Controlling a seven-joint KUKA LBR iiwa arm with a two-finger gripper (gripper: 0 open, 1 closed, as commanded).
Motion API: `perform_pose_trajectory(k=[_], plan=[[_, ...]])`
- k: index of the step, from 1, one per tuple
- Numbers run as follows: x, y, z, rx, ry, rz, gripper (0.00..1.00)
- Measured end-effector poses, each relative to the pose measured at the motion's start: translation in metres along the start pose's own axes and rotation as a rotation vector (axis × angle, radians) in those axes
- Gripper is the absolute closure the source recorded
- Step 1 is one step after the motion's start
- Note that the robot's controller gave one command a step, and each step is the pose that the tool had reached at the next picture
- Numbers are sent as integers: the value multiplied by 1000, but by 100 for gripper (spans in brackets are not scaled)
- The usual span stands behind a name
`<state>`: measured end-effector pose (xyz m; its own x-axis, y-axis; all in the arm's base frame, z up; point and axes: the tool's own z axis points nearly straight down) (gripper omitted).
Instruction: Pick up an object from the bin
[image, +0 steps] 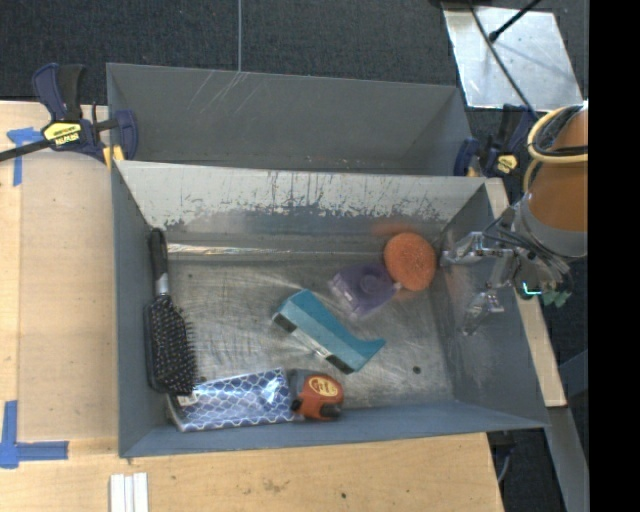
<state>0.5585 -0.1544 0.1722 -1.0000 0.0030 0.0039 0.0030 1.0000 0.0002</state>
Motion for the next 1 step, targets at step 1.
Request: perform_pose_trajectory(k=[1], plan=[[-2,1,-4,2,-8,-3,0]])
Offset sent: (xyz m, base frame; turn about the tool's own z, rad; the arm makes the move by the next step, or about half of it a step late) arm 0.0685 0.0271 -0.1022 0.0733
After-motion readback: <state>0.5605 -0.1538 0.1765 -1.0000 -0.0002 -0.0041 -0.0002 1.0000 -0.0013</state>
